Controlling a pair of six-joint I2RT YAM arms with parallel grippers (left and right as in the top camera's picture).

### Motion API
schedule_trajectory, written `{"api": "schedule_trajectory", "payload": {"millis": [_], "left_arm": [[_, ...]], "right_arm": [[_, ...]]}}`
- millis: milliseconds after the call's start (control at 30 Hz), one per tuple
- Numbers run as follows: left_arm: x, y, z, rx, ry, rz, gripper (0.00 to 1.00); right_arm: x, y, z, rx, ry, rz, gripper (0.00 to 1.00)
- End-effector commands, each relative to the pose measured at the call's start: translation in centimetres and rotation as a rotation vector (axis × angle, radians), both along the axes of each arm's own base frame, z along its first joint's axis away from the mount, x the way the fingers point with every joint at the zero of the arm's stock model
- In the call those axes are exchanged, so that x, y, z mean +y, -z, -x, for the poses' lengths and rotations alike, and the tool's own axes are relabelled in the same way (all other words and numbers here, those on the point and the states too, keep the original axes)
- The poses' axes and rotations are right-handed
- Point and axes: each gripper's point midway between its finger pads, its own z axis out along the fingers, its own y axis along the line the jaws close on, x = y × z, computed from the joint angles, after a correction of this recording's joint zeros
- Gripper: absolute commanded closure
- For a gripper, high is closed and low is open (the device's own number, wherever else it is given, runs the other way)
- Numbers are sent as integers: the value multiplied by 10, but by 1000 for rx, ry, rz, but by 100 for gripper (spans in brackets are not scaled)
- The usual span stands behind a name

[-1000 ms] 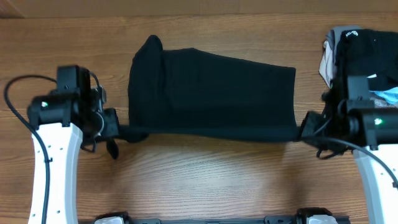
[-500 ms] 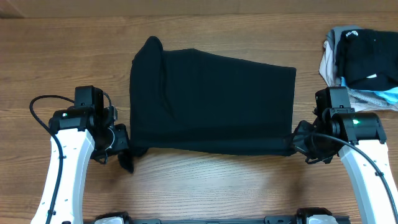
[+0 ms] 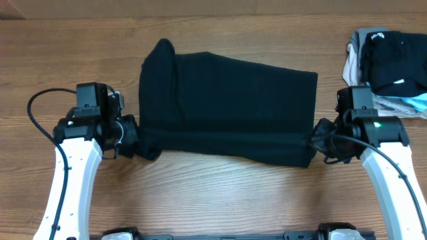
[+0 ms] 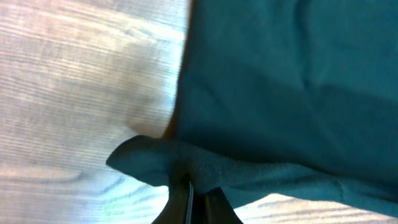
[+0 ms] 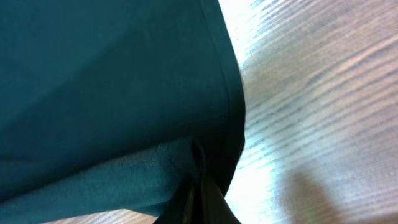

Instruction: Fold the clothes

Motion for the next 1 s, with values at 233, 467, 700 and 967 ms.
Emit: {"api": "schedule_trajectory", "payload": {"millis": [233, 467, 700, 967], "left_arm": [[-62, 7, -17, -48, 202, -28, 96], [-64, 43, -28, 28, 199, -75, 96], [-66, 79, -31, 112, 207, -73, 96], [-49, 20, -51, 21, 152, -74, 96]], "right_arm": [[-19, 20, -4, 58, 41, 79, 96], [-29, 17, -17, 7, 49, 98, 96], [-32, 17, -20, -8, 44, 118, 96], [-32, 16, -23, -19, 37, 120, 96]]}}
